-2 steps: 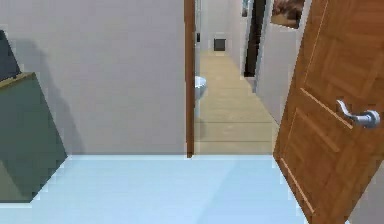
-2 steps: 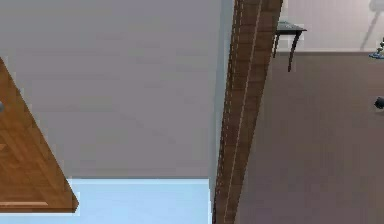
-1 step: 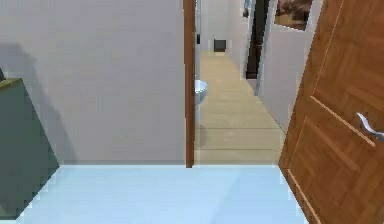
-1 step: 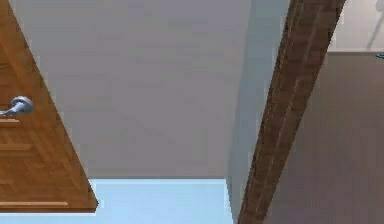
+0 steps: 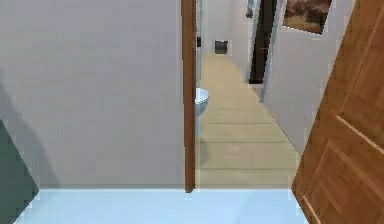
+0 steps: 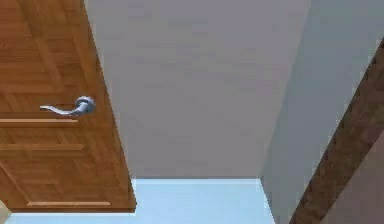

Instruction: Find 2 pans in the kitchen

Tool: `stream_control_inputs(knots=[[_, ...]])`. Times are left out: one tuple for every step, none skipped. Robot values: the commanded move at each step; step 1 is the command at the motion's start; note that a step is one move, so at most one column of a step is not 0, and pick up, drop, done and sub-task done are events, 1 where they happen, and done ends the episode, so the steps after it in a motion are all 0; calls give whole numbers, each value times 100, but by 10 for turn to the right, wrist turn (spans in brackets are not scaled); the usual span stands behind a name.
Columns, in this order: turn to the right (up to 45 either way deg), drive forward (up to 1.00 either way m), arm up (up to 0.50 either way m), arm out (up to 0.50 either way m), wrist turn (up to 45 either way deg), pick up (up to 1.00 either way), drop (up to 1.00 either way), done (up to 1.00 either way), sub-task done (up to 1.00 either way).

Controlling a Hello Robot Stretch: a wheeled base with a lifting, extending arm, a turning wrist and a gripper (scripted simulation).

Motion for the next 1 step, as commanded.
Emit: stream_control_inputs(knots=[[-450, 0, 0, 0, 0, 0, 0, 0, 0]])
